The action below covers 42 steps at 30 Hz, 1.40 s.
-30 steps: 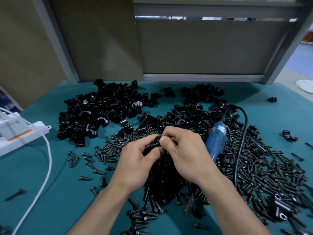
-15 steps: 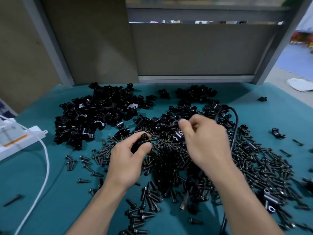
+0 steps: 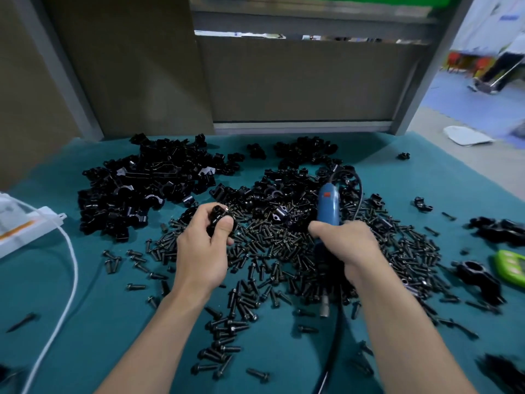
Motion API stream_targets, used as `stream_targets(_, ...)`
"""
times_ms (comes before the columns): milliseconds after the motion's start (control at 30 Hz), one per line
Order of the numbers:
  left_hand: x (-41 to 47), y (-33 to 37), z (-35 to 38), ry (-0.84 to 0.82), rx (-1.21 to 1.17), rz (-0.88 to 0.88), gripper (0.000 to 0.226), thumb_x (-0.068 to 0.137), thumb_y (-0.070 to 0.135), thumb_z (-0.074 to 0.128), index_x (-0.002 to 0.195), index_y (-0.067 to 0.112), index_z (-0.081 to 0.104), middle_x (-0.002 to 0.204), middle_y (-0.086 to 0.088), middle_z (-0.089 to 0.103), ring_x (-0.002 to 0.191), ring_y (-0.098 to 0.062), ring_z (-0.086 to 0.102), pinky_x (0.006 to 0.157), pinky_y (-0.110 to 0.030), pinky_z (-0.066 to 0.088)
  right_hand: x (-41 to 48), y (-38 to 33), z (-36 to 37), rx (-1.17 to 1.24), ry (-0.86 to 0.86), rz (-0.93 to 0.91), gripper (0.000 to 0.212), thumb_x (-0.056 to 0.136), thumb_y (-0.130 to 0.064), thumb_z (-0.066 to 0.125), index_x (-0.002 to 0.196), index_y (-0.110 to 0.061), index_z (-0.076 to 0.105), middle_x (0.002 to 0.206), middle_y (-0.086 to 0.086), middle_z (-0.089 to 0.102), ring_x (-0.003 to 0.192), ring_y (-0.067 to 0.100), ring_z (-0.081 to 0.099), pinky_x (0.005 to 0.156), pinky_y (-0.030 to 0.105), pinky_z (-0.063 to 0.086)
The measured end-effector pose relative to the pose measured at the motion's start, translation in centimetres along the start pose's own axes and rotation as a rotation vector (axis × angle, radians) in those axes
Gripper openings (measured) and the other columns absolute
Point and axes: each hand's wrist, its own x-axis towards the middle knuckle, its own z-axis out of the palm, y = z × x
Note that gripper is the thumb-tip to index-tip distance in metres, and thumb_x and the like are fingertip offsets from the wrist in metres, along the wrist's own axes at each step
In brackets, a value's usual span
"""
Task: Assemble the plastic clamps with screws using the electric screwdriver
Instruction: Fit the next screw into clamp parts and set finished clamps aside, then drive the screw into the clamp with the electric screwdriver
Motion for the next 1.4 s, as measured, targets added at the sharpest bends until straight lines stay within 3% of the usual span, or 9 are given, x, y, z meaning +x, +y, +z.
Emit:
stream_targets(100,0.1,0.4,-0.1,-0.022,-0.033,-0.027,0.009,0.105,0.043,0.053,0.11,0.044,0.061,0.091,0.018,0.072,0.074,-0.008,0.07,0.063,-0.03,0.052,0.4,0.5,-1.1,0.513,-0.171,0.055,0.03,0.08,-0.02,0.072,0.105,-0.006,0.062,0.073,0.011,0.068,0.057,0.022,0.063,0.049,0.031,0.054)
stream_targets(200,0.1,0.9,0.1,-0.052,-0.055,-0.053,0.01,0.102,0.043,0.057,0.102,0.052,0.061,0.089,0.011,0.074,0.071,-0.011,0.07,0.063,-0.031,0.053,0.2,0.5,-2.0,0.903,-0.446,-0.024,0.053,0.07,0.005,0.066,0.12,-0.009,0.054,0.081,0.017,0.075,0.075,0.028,0.074,0.068,0.04,0.062)
stream_targets(300,0.1,1.0,0.2,-0.098,-0.083,-0.081,0.008,0.097,0.047,0.063,0.104,0.051,0.064,0.095,0.003,0.075,0.084,-0.027,0.07,0.074,-0.047,0.059,-0.5,-0.3,-1.7,1.066,-0.646,-0.123,0.07,0.065,0.018,0.065,0.127,-0.011,0.058,0.09,0.018,0.073,0.089,0.036,0.075,0.081,0.053,0.062)
stream_targets(400,0.1,0.9,0.2,-0.122,-0.08,-0.059,0.018,0.087,0.048,0.075,0.102,0.047,0.065,0.095,0.015,0.075,0.083,-0.007,0.071,0.073,-0.035,0.058,-0.2,-1.8,0.1,1.166,-0.734,-0.104,0.056,0.071,0.016,0.061,0.122,-0.008,0.06,0.082,0.013,0.065,0.071,0.027,0.068,0.074,0.046,0.061)
stream_targets(533,0.2,0.8,0.2,-0.113,-0.021,-0.048,0.018,0.091,0.036,0.077,0.101,0.045,0.065,0.093,0.02,0.074,0.074,-0.015,0.069,0.065,-0.026,0.054,1.0,-4.0,2.8,1.328,-0.534,0.006,0.017,0.092,-0.005,0.069,0.101,-0.011,0.055,0.067,0.003,0.054,0.05,0.013,0.049,0.054,0.03,0.051)
stream_targets(600,0.2,0.7,0.0,-0.092,0.0,-0.045,0.018,0.091,0.036,0.078,0.102,0.044,0.067,0.094,0.016,0.075,0.073,-0.021,0.068,0.069,-0.031,0.058,1.9,-4.7,3.4,1.406,-0.454,0.008,0.016,0.093,-0.006,0.069,0.094,-0.011,0.055,0.064,0.002,0.054,0.048,0.012,0.047,0.053,0.029,0.049)
stream_targets(733,-0.1,0.9,-0.2,-0.081,0.045,-0.035,0.025,0.089,0.03,0.082,0.1,0.047,0.068,0.088,0.021,0.072,0.062,-0.009,0.062,0.056,-0.015,0.048,3.5,-5.4,4.0,1.501,-0.345,-0.038,0.015,0.092,-0.001,0.064,0.091,-0.01,0.052,0.065,0.002,0.053,0.048,0.013,0.048,0.054,0.029,0.049)
stream_targets(933,-0.5,1.2,0.2,-0.089,0.103,-0.048,0.032,0.082,0.034,0.088,0.098,0.057,0.072,0.09,0.037,0.07,0.084,0.007,0.068,0.065,-0.003,0.047,4.2,-5.7,5.0,1.532,-0.322,-0.05,0.016,0.092,0.002,0.062,0.089,-0.009,0.051,0.062,0.002,0.052,0.047,0.013,0.047,0.053,0.028,0.049)
stream_targets(1400,-0.6,1.8,0.2,-0.083,0.092,-0.077,0.017,0.086,0.03,0.084,0.077,0.023,0.071,0.064,-0.002,0.066,0.044,-0.003,0.045,0.043,-0.016,0.036,3.3,-5.9,5.5,1.552,-0.387,-0.185,0.022,0.088,0.01,0.057,0.093,-0.01,0.049,0.061,0.003,0.051,0.046,0.014,0.047,0.054,0.031,0.051)
